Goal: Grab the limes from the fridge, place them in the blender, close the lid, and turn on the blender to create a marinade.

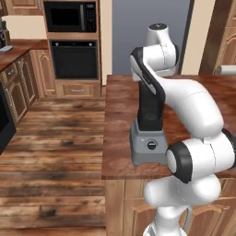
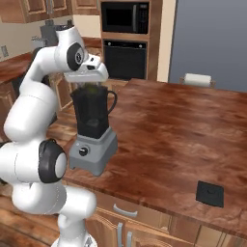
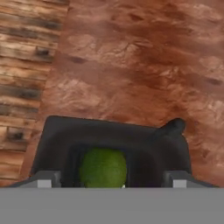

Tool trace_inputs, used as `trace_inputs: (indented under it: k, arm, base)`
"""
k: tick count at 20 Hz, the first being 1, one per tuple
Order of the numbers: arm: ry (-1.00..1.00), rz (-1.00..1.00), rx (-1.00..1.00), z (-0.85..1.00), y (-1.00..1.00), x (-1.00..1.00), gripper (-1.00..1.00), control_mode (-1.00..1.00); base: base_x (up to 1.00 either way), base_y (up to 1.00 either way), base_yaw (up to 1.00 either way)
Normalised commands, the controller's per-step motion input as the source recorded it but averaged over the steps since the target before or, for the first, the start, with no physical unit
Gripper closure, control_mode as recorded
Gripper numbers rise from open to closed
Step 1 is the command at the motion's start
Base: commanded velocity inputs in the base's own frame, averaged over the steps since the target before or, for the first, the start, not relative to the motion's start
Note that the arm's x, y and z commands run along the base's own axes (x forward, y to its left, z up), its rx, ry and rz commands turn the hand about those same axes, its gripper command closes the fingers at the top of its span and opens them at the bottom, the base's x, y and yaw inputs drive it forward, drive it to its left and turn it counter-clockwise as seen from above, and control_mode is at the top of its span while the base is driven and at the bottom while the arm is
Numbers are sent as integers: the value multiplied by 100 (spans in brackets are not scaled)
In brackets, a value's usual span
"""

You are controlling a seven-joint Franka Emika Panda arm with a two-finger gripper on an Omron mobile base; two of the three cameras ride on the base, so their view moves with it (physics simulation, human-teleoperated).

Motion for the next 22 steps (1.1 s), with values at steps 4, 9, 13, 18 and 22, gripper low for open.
trace_inputs:
  k: [4, 9, 13, 18, 22]
  arm:
    - [0, -8, 0, 35, 20, -80, -100, -100]
    - [-1, -4, 2, 1, -2, -100, -100, -100]
    - [-20, 0, 19, -36, -41, -100, -100, -100]
    - [-46, 0, 24, -35, -26, -91, -100, -100]
    - [-7, 0, 0, -2, 0, -6, -100, -100]
  base:
    - [0, 0, 0]
    - [0, 0, 0]
    - [0, 0, 0]
    - [0, 0, 0]
    - [0, 0, 0]
